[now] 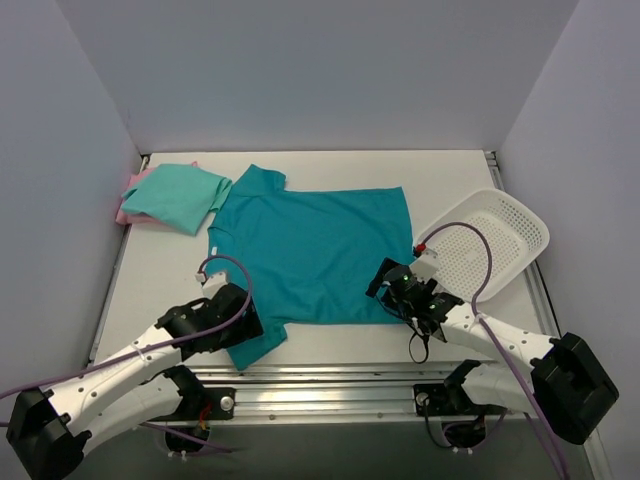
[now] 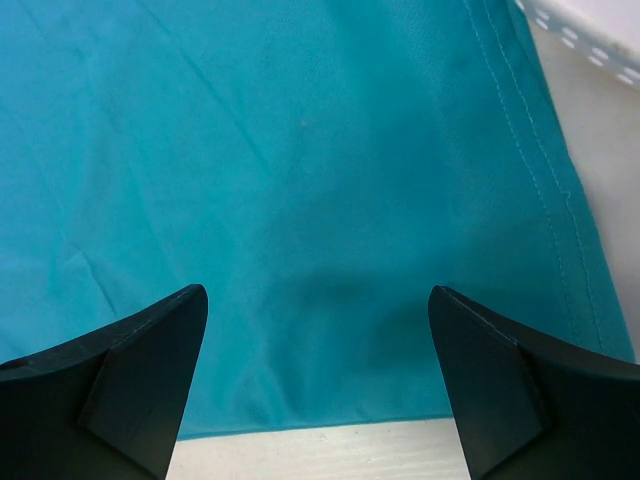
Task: Fold and stack the t-shirts
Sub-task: Flatten the tshirt out
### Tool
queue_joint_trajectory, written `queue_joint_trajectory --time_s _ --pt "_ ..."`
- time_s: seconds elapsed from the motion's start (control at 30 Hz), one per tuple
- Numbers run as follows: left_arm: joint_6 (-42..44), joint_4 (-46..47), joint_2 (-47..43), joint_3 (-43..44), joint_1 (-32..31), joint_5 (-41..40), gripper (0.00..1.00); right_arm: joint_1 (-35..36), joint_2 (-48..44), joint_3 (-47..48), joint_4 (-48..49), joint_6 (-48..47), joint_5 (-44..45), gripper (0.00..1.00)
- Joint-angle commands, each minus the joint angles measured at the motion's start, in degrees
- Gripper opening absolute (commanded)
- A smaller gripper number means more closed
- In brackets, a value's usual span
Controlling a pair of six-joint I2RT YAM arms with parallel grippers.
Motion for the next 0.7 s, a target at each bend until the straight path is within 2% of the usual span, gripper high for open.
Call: queue_joint_trajectory --time_s 0.0,0.17,0.3,0.4,0.5,0.63,0.67 --pt "-7.8 -8.3 -2.7 4.1 -2.0 -1.6 0.88 -1.4 0.0 1.6 3.2 -1.9 -2.2 0.87" --pt "-16.9 -11.7 -7.3 -0.1 -5.0 -1.0 0.85 -2.1 -1.3 -0.1 4.2 -1.9 -3.3 0.87" --pt "-19.5 -14.0 -6.8 -1.0 -5.7 -2.6 0.84 -2.6 -1.8 -1.5 4.7 -1.8 -4.1 0.87" --pt "-20.9 -11.1 -4.8 -3.0 -6.0 -2.5 0.81 -2.7 -2.9 -1.8 4.8 -1.9 -4.5 0.87" --pt "-24.2 -9.9 -2.4 -2.4 -8.9 -4.9 0.77 -2.9 -3.5 -2.2 4.6 -1.9 -4.7 0.87" --pt "-26.0 -4.6 2.1 -2.3 -11.3 -3.6 0.74 -3.1 -4.3 -2.3 4.2 -2.2 -5.1 0.87" --pt "-28.0 -3.4 3.5 -2.4 -13.8 -3.8 0.74 -3.2 -4.3 -2.5 4.4 -2.2 -5.2 0.87"
